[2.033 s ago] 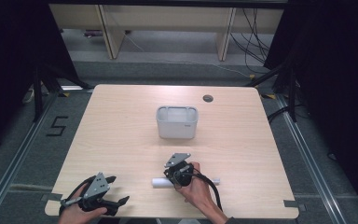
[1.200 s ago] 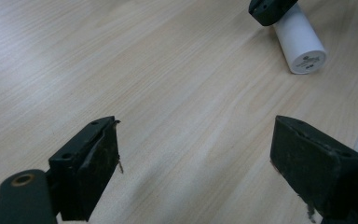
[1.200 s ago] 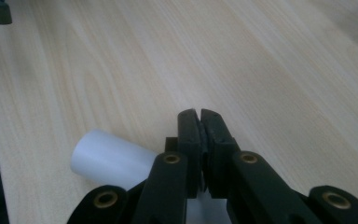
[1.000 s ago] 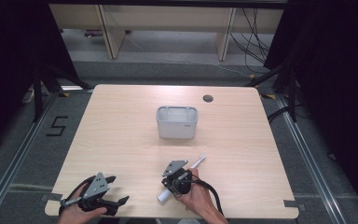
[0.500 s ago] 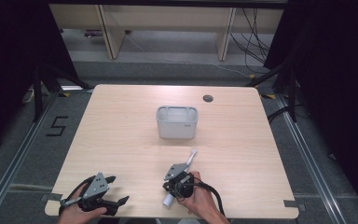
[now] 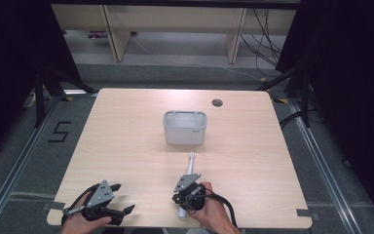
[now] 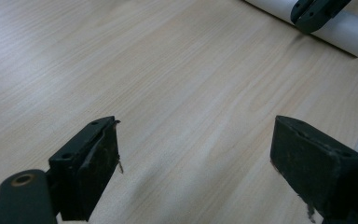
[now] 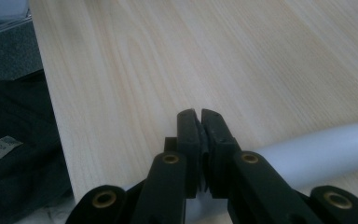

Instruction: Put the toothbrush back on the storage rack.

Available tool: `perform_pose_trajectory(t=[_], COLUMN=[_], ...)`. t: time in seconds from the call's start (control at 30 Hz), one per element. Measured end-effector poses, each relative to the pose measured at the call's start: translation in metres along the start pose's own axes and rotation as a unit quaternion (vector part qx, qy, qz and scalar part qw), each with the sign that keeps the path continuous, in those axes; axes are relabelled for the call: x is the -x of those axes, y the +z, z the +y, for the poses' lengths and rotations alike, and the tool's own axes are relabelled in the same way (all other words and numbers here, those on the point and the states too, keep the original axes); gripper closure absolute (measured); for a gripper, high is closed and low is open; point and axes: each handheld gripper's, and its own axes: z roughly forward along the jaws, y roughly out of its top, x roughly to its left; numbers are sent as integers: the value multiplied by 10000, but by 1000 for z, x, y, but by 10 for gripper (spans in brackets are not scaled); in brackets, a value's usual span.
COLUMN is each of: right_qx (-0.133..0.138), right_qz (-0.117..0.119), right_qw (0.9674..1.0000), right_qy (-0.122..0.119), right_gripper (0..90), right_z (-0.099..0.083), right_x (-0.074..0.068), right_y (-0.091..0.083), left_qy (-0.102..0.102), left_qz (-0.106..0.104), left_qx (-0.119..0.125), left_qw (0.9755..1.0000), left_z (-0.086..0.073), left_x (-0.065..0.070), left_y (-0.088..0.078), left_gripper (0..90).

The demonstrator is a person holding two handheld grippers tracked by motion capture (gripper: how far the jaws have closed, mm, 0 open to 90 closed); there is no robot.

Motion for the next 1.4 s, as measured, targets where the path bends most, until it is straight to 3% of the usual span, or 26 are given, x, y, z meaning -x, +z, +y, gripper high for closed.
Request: perform_pose_trajectory(t=[0.03, 0.1, 0.13, 0.23, 0.33, 0.37, 0.47, 0.67, 0.73, 1.0, 1.03, 1.07, 1.1, 1.13, 1.17, 1.27, 1.4], right_qx=[-18, 3, -51, -50, -44, -6, -25, 2, -54, -22, -15, -44, -24, -15, -57, -77, -2], right_qz=[-7, -6, 39, -28, -25, 20, 26, -57, -32, -74, -110, -72, -203, -72, -172, -71, -97], right_qw=[10000, 10000, 10000, 10000, 10000, 10000, 9999, 10000, 9999, 9999, 9996, 9999, 9995, 9999, 9994, 9998, 9997], right_qy=[3, -61, 51, 21, 42, 37, 111, 65, 154, 122, 251, 133, 237, 147, 282, 141, 241], right_gripper=[867, 867, 866, 867, 867, 867, 866, 866, 866, 862, 862, 862, 862, 861, 861, 859, 843], right_z=[-1, -2, -2, -5, -7, -8, -10, -13, -14, -20, -22, -22, -24, -24, -26, -27, -27], right_x=[0, 1, 0, 1, 2, 2, 3, 6, 6, 10, 9, 11, 10, 12, 10, 13, 12], right_y=[0, -2, -3, -6, -8, -7, -10, -14, -16, -22, -22, -23, -23, -23, -24, -26, -28], left_qy=[-109, -89, -22, -151, -101, 4, -144, -6, -143, -83, 1, -51, -76, -133, -102, -26, -45], left_qz=[-40, 2, -21, -72, -5, 8, -72, -22, -69, -65, -7, 3, -37, -77, -76, -50, -30], left_qx=[86, 40, 37, 81, 43, 13, 79, 3, 64, 36, -6, 43, 58, 79, 54, 29, 29], left_qw=[9999, 10000, 10000, 9998, 9999, 10000, 9998, 10000, 9999, 9999, 10000, 10000, 9999, 9999, 9999, 10000, 10000], left_z=[0, 0, 0, -1, 0, 0, -1, 0, 0, -1, 0, 0, -1, -1, -1, 0, -1], left_x=[2, 1, 0, 3, 2, 0, 2, 0, 2, 1, 0, 1, 1, 2, 2, 0, 1], left_y=[1, 0, 0, 1, 0, 0, 1, 0, 1, 1, 0, 0, 0, 1, 1, 1, 1], left_gripper=[147, 147, 147, 147, 147, 147, 147, 147, 147, 147, 147, 147, 147, 147, 147, 147, 147])
